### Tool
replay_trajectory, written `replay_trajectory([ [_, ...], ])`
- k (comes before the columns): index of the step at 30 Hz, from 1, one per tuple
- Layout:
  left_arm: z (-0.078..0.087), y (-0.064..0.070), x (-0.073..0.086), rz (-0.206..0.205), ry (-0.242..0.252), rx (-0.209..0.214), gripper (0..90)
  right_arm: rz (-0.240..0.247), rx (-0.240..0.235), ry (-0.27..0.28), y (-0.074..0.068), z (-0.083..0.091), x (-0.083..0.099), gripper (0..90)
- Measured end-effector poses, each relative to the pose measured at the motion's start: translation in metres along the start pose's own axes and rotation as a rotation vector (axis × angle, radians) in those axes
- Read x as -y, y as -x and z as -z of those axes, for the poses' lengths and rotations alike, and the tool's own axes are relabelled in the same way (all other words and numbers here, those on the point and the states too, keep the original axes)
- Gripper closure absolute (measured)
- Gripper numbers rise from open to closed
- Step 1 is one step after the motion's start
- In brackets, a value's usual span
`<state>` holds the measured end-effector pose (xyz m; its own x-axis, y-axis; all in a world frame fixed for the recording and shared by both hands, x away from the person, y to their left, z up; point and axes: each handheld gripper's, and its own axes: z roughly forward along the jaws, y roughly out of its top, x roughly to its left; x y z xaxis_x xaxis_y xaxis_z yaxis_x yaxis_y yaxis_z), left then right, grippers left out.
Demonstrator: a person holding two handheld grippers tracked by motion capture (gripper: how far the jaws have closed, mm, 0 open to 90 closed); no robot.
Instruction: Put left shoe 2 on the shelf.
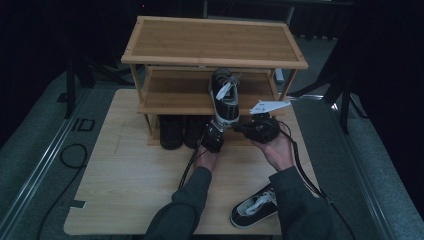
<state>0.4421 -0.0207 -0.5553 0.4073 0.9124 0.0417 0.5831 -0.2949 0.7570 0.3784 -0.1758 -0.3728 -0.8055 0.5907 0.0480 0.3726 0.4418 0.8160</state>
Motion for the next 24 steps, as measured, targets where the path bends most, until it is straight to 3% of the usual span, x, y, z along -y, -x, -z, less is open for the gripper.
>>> replay_trajectory([
  [9,0.0,0.0,0.0,0.0,-0.001,0.0,90.0,-0.016,0.007,0.007,0.006,-0.008,-0.004,90.0],
  [12,0.0,0.0,0.0,0.001,0.004,-0.003,90.0,-0.016,0.059,0.005,0.01,-0.013,-0.007,90.0],
  [13,0.0,0.0,0.0,0.002,0.002,-0.003,90.0,-0.016,0.059,0.005,0.01,-0.013,-0.007,90.0],
  [14,0.0,0.0,0.001,0.003,0.005,-0.002,90.0,-0.038,0.025,0.008,0.015,-0.016,-0.008,90.0],
  [24,0.0,0.001,0.001,0.003,0.008,-0.007,90.0,-0.007,0.037,0.004,0.013,-0.023,-0.013,90.0],
])
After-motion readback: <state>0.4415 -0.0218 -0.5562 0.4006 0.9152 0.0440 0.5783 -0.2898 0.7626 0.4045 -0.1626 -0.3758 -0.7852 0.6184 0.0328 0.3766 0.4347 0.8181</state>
